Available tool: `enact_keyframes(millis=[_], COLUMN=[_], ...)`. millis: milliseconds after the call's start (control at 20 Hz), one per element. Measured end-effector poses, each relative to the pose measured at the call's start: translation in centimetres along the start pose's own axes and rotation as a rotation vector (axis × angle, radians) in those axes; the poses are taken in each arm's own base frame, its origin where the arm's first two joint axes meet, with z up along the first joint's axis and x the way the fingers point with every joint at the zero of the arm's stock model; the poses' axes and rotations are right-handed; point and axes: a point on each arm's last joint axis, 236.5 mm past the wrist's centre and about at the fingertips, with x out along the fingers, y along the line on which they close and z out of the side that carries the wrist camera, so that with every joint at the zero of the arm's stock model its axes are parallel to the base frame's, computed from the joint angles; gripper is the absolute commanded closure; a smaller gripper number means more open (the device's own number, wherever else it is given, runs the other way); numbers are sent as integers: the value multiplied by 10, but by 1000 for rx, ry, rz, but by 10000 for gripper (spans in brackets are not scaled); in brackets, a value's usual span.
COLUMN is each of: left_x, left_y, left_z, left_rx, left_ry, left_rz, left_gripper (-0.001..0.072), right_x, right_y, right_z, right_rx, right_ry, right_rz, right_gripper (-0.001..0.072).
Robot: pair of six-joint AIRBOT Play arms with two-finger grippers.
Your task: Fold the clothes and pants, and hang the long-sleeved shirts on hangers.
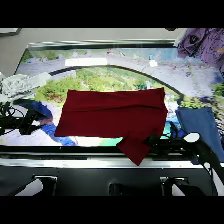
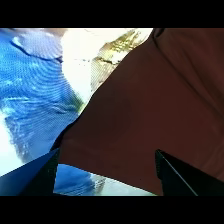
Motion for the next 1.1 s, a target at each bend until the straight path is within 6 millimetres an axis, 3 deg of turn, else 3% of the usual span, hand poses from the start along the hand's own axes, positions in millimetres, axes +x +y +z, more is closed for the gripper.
enact_keyframes(millis=[100, 150, 450, 1100], left_x=[2, 4, 19, 62], left_y=[2, 3, 14, 36], left_z=[-1, -1, -5, -42], left_rx=[-5, -8, 8, 62], left_ry=[7, 12, 73, 285], left_rz=[2, 3, 15, 86], left_gripper=[26, 30, 32, 33], right_x=[7, 9, 7, -8], right_y=[-3, -4, 5, 28], right_z=[1, 2, 1, -4], right_rx=[12, 12, -6, -40], right_ry=[-1, -2, -16, 6], right_rz=[-12, -18, 7, 53], right_gripper=[649, 682, 682, 682])
